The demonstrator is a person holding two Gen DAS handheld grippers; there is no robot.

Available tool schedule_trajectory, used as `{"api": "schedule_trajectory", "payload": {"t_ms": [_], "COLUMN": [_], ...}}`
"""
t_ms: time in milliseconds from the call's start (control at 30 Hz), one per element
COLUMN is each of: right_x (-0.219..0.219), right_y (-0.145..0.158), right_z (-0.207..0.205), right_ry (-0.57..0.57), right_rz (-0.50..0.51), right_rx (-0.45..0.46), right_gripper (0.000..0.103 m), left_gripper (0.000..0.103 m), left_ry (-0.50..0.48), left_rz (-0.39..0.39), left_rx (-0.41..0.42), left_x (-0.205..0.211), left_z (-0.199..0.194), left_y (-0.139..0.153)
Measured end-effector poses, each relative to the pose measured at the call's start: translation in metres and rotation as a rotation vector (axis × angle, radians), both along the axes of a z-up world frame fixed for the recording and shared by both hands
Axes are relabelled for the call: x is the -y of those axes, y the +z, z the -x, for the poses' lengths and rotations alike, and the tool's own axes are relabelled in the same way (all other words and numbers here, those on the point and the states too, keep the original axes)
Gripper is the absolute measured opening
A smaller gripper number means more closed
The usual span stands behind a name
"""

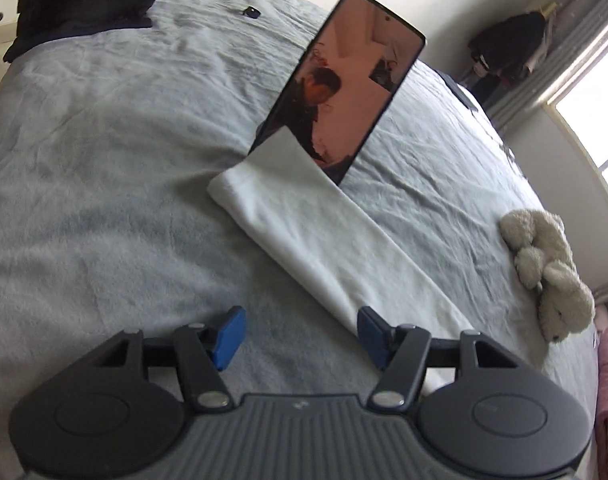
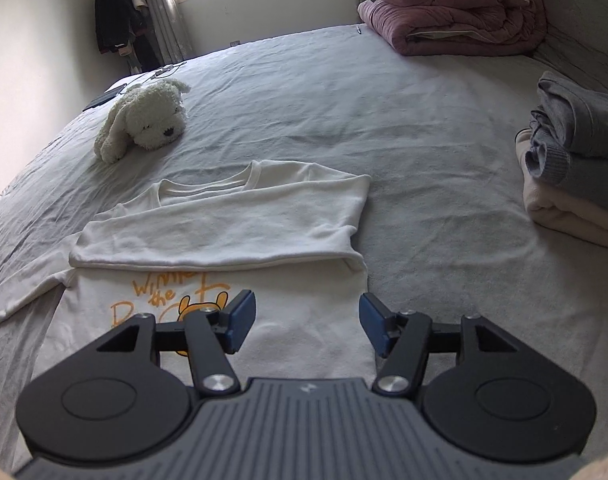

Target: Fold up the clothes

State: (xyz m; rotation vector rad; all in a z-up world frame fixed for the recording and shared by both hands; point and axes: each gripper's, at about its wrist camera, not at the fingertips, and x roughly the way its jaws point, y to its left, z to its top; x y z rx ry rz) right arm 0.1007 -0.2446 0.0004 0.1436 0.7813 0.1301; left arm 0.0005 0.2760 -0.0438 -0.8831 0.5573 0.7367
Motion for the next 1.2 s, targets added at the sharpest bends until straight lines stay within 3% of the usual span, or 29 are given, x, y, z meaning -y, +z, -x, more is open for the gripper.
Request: {"api": "schedule_trajectory", "payload": {"t_ms": [167,200,233,267,300,367,500,800,1000,1200], "right_x": [0.000,0.000,0.000,-0.001,-0.001,-0.001,0.000,0.003,0.006,0.011], "right_y": [-0.004,-0.005,-0.005,-0.005,-0.006,-0.007,-0.007,-0.004,0.000,0.003], "right_z": [0.002,0.002,0.001,0.001,0.000,-0.001,-0.003,-0.002,0.000,0.000], "right_ry": [-0.001,-0.001,-0.001,-0.001,-0.002,-0.003,-0.008,-0.018,-0.029,-0.040], "right_rz": [0.023,0.020,0.020,0.019,0.021,0.023,0.026,0.016,0.003,-0.011], "right_rx": [-0.011,-0.015,-0.017,-0.018,-0.019,-0.021,-0.023,-0.012,-0.005,0.000], "right_gripper": [0.062,0.062,0.062,0.062,0.062,0.062,0.062,0.062,0.062,0.062], "left_gripper": [0.060,0.049,0.021,0.005,0.003,0.003,0.003,0.003,0.003,0.003], "left_ry": [0.116,0.136,0.151,0.165,0.168,0.174,0.120,-0.061,-0.200,-0.338], "left_rz": [0.022,0.020,0.015,0.010,0.001,-0.021,-0.144,-0.327,-0.351,-0.328], "left_rx": [0.063,0.065,0.053,0.043,0.057,0.085,0.144,0.377,0.490,0.550], "left_x": [-0.011,-0.011,-0.013,-0.014,-0.013,-0.010,0.006,0.049,0.084,0.127], "left_z": [0.002,0.001,0.000,-0.001,-0.001,0.000,-0.005,-0.027,-0.052,-0.080], "left_y": [-0.008,-0.007,-0.008,-0.008,-0.006,-0.002,0.026,0.103,0.138,0.150]}}
